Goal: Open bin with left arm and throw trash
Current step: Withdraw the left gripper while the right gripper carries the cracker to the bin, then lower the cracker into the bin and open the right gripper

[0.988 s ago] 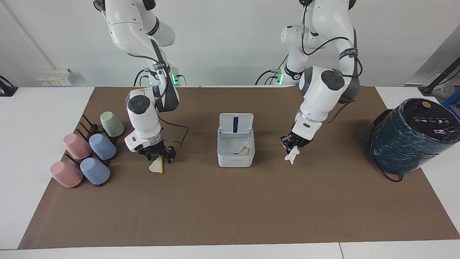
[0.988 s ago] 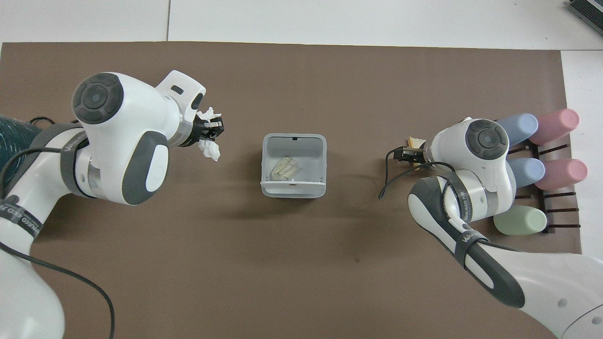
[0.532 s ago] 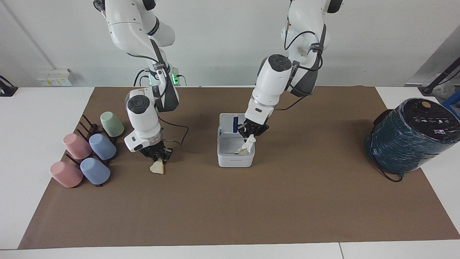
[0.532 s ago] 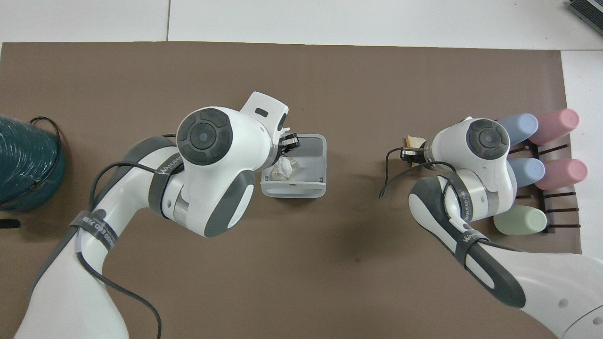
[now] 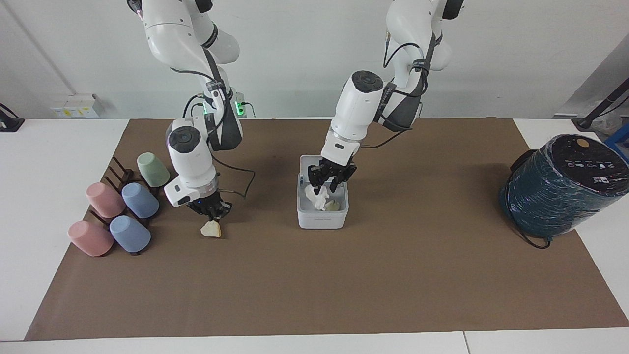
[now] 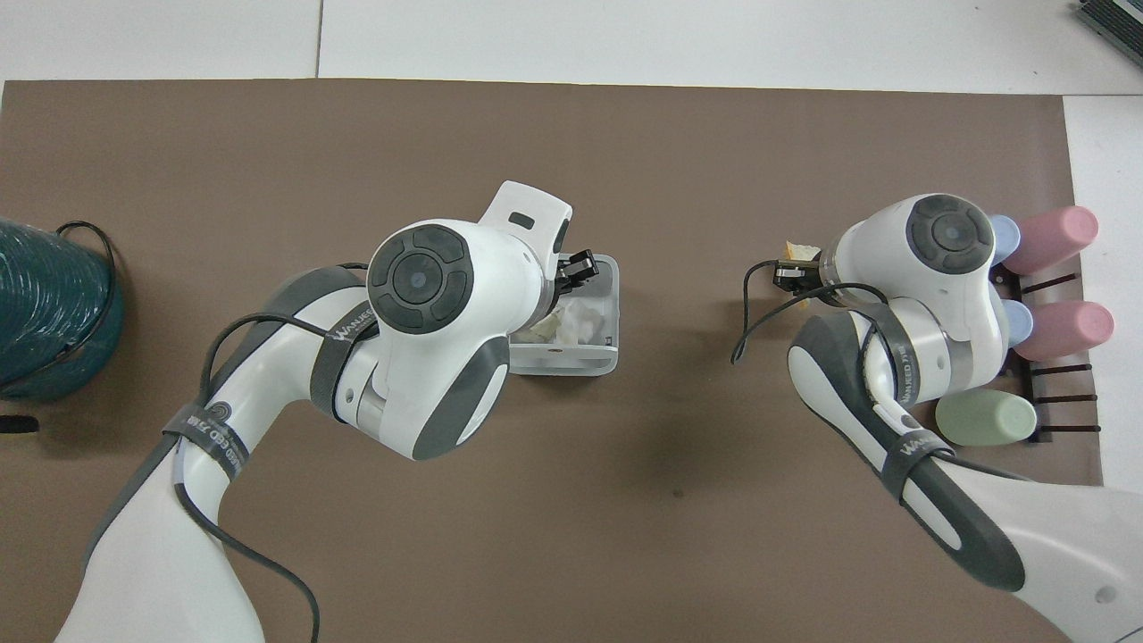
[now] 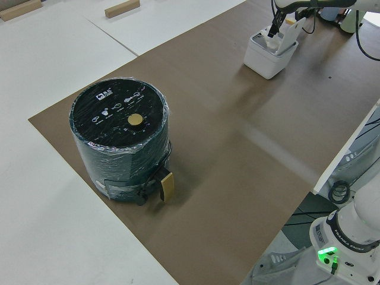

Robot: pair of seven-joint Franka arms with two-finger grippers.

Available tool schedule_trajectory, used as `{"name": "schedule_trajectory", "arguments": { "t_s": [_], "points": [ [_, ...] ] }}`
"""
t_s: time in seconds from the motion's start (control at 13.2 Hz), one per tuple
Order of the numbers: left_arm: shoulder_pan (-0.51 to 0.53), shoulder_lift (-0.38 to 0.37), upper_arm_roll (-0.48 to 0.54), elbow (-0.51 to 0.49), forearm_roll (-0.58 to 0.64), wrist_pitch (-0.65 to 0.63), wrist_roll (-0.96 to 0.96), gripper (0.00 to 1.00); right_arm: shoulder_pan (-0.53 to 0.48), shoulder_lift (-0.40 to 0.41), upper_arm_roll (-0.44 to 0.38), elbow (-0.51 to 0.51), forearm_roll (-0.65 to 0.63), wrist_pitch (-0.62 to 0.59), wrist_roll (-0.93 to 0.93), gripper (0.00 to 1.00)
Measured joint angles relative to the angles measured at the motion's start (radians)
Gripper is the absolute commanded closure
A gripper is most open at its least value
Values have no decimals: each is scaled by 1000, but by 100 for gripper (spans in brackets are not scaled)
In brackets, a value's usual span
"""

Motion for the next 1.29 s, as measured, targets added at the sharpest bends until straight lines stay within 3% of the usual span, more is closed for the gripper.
{"name": "schedule_trajectory", "arguments": {
  "t_s": [0.23,0.53,0.76,0.99,1.29],
  "points": [
    [9,4,8,54,0,-71,-1,0,1,-51,7,81,0,-149,0,100],
    [134,16,15,258,1,-407,86,0,7,-65,58,219,98,-289,3,100],
    [287,7,29,365,4,-645,286,0,56,-60,73,280,286,-286,12,100],
    [470,-78,31,396,15,-787,546,0,136,-31,74,291,425,-221,91,100],
    [519,-188,21,373,100,-888,701,0,245,41,74,335,548,-147,197,100]
  ]
}}
